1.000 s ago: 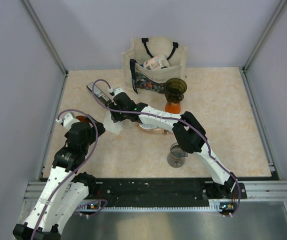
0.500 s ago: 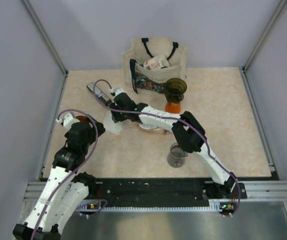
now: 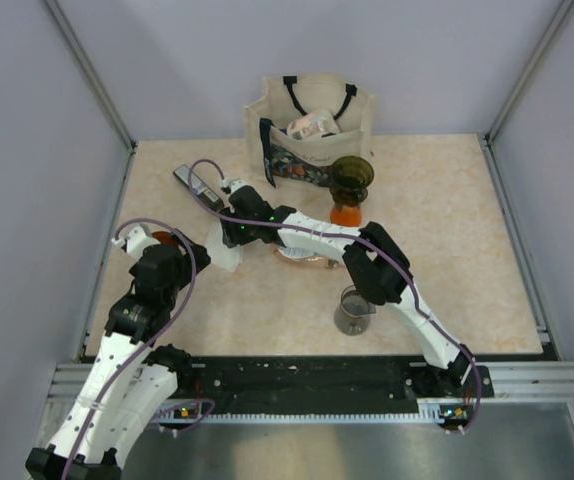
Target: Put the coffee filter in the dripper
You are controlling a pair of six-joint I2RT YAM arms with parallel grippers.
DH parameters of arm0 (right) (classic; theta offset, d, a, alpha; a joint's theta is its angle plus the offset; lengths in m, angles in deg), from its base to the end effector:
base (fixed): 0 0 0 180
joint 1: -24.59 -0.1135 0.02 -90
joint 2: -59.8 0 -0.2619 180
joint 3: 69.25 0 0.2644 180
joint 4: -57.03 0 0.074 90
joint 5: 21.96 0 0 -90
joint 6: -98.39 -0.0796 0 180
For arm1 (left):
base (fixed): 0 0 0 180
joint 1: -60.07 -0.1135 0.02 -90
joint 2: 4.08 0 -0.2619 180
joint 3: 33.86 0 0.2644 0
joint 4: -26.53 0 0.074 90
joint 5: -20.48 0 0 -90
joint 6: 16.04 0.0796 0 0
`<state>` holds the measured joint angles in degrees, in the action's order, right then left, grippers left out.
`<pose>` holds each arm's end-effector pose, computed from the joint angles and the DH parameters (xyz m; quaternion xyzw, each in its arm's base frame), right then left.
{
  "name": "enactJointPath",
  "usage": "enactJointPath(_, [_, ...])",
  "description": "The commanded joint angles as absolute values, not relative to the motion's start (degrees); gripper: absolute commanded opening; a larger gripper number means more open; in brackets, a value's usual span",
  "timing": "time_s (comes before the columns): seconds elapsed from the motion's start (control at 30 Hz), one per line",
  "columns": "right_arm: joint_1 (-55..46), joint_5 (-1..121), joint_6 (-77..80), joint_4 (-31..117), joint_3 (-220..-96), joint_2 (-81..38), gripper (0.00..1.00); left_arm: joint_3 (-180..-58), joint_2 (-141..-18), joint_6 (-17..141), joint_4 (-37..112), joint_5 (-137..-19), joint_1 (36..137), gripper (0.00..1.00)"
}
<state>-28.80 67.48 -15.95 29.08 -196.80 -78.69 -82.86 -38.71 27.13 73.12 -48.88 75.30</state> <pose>0.3544 0.4783 0.1405 -0.2283 0.8728 0.2741 0.3331 0.1871 -0.0219 0.2488 -0.3178 0.8053 -0.1106 0.4881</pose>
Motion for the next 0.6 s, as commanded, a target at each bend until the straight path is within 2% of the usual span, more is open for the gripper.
enactJointPath(0.0, [-28.7,66.6,-17.0,30.6,-199.0,-78.7,0.46,-82.0,-38.4,26.8,71.6,-48.3,75.0,0.99])
enactJointPath(0.57, [-28.5,67.3,-22.0,30.5,-198.6,-80.1,0.44,-82.0,-38.1,26.7,71.7,-48.5,75.0,0.99])
